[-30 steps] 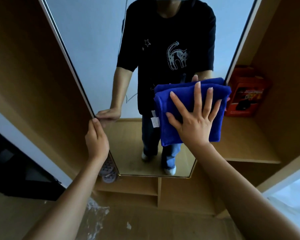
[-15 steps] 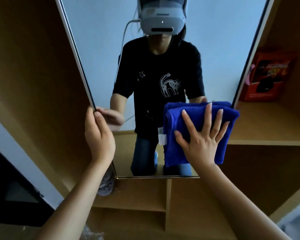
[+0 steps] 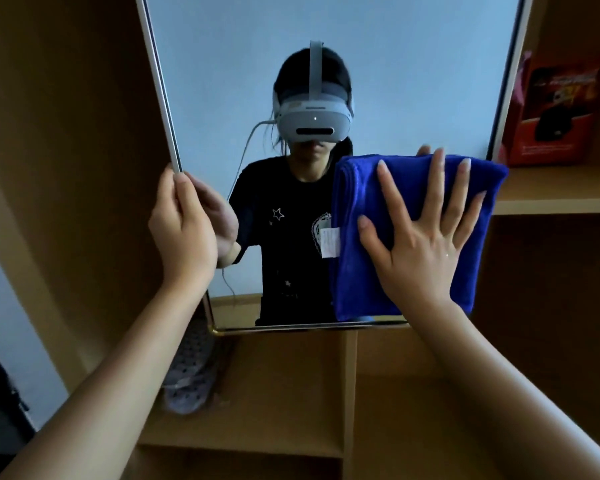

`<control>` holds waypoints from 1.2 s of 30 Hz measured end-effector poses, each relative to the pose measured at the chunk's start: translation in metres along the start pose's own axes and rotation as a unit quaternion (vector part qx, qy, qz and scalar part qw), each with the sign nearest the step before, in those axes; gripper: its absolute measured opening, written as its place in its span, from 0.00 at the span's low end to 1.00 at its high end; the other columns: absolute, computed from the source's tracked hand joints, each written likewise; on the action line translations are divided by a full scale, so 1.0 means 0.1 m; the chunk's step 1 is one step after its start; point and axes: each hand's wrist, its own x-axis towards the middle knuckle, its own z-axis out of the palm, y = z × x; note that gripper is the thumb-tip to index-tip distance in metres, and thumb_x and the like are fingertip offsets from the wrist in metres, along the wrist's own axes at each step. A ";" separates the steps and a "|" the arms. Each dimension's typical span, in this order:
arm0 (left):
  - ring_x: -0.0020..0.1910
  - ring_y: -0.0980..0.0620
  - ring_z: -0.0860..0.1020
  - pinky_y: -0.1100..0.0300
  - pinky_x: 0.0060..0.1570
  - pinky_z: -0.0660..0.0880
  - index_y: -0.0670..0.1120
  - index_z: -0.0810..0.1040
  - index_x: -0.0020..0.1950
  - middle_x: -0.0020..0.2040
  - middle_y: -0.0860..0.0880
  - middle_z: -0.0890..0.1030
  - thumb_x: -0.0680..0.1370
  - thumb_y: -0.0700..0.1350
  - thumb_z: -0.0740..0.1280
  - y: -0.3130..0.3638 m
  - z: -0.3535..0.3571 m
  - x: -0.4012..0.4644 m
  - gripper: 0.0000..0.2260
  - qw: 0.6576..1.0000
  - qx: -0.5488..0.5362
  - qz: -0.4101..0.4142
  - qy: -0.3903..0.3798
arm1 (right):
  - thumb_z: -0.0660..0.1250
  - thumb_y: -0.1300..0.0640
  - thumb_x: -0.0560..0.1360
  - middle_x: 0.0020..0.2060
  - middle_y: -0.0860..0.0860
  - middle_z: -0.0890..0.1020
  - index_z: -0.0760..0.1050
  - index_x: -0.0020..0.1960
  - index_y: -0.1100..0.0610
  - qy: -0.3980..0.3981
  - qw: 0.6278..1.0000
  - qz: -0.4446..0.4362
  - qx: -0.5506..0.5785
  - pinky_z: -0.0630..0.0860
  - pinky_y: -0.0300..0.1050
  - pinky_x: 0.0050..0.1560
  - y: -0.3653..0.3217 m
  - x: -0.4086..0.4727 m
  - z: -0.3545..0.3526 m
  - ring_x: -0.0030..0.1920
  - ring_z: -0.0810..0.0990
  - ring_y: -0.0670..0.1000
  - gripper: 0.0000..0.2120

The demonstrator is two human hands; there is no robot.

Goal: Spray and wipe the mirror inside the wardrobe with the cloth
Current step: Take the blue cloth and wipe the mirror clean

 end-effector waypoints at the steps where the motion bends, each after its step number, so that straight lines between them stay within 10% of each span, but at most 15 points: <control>1: 0.47 0.73 0.73 0.80 0.47 0.65 0.39 0.76 0.61 0.49 0.57 0.77 0.83 0.43 0.54 -0.07 -0.02 -0.07 0.14 1.000 -0.002 -0.004 -0.002 | 0.52 0.34 0.79 0.79 0.55 0.48 0.54 0.78 0.38 -0.005 1.000 -0.001 -0.005 0.42 0.67 0.75 0.00 -0.09 0.03 0.78 0.44 0.63 0.28; 10: 0.44 0.70 0.74 0.83 0.42 0.65 0.47 0.76 0.56 0.45 0.61 0.76 0.84 0.48 0.54 -0.15 -0.13 -0.18 0.12 0.998 0.017 -0.052 -0.043 | 0.52 0.33 0.78 0.79 0.56 0.50 0.53 0.77 0.37 -0.023 1.000 -0.014 -0.001 0.42 0.68 0.74 -0.38 0.34 -0.08 0.78 0.45 0.63 0.29; 16: 0.53 0.64 0.78 0.66 0.51 0.72 0.54 0.78 0.57 0.50 0.59 0.80 0.83 0.58 0.51 -0.09 -0.22 -0.16 0.18 0.982 -0.047 -0.155 -0.094 | 0.47 0.34 0.78 0.79 0.57 0.54 0.55 0.78 0.38 0.051 0.998 -0.017 0.018 0.44 0.67 0.74 -1.21 1.50 -0.15 0.78 0.49 0.63 0.28; 21: 0.56 0.54 0.80 0.47 0.61 0.74 0.67 0.79 0.46 0.51 0.58 0.82 0.74 0.72 0.44 -0.03 -0.36 -0.06 0.25 0.956 -0.089 -0.239 -0.146 | 0.52 0.34 0.78 0.79 0.57 0.53 0.54 0.78 0.39 0.031 0.995 -0.095 0.018 0.42 0.66 0.75 -1.46 0.70 0.16 0.78 0.48 0.62 0.29; 28: 0.67 0.45 0.72 0.41 0.68 0.66 0.54 0.72 0.70 0.68 0.47 0.75 0.68 0.75 0.42 -0.03 -0.37 0.04 0.41 0.949 -0.060 -0.262 -0.165 | 0.54 0.34 0.78 0.80 0.52 0.47 0.50 0.78 0.37 -0.041 0.981 -0.189 -0.027 0.36 0.61 0.75 -1.39 -0.71 0.51 0.79 0.41 0.57 0.31; 36: 0.51 0.45 0.80 0.42 0.58 0.76 0.47 0.79 0.53 0.52 0.44 0.82 0.79 0.67 0.44 -0.13 -0.30 0.03 0.31 0.957 -0.019 -0.249 -0.149 | 0.56 0.35 0.78 0.79 0.54 0.52 0.54 0.77 0.38 0.013 0.994 -0.106 -0.001 0.38 0.62 0.76 -1.60 -0.14 0.50 0.79 0.44 0.58 0.29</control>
